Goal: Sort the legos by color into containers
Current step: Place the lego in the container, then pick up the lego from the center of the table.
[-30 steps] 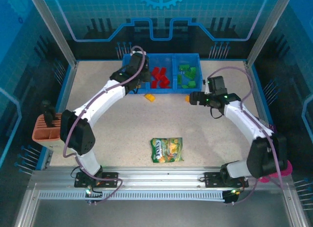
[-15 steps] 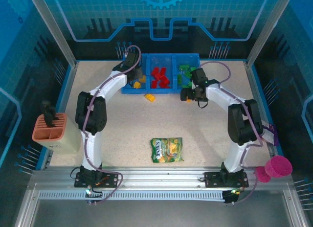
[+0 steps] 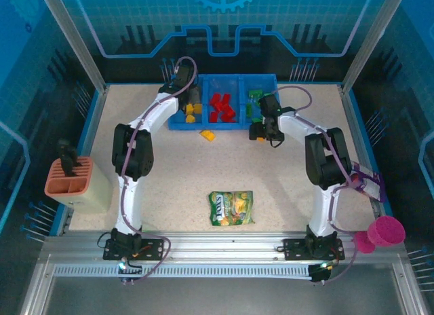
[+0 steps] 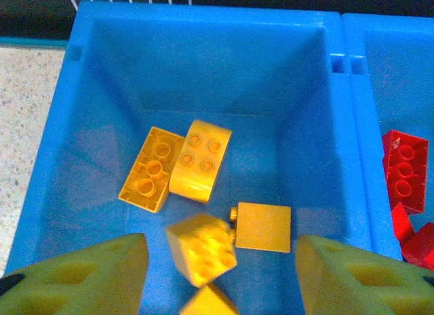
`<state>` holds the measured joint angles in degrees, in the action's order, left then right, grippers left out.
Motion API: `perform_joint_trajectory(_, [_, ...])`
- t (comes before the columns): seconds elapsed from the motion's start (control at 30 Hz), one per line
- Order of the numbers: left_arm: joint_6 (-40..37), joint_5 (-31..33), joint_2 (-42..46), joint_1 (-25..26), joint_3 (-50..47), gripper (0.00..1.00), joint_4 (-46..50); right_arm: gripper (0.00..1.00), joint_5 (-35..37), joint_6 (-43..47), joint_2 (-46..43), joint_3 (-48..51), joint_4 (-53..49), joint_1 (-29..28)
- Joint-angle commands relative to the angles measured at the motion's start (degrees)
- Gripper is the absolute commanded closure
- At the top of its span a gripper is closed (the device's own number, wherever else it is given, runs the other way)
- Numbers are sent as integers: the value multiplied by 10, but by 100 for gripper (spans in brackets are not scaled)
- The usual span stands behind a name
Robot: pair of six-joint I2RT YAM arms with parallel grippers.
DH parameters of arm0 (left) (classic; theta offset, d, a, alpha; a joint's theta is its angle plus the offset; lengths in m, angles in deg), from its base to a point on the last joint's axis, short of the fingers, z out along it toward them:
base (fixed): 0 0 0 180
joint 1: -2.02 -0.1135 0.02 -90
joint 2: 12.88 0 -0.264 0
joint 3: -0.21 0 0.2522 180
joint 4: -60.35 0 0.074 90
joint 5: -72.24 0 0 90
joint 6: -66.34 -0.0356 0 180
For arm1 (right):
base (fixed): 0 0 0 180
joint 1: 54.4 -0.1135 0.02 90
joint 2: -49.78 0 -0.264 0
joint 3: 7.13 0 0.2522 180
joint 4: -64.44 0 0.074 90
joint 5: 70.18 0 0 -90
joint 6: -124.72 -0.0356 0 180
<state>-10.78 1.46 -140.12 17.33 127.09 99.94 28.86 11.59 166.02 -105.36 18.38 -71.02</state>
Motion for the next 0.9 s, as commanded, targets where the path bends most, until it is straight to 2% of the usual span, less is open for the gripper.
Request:
perform_joint_trajectory(0.0, [-11, -5, -6, -3, 24, 35, 17, 15, 13, -18, 23, -25, -21, -10])
perform_joint_trajectory(0.2, [-12, -29, 51, -2, -24, 32, 4, 22, 15, -24, 44, -33, -16, -10])
perform_joint_trajectory(0.43, [-11, -42, 130, 1, -104, 30, -25, 38, 16, -25, 66, -41, -7, -9])
perform_joint_trajectory(0.87, [-10, -59, 144, 1, -153, 29, -36, 67, 5, 2, 81, -47, -6, -10])
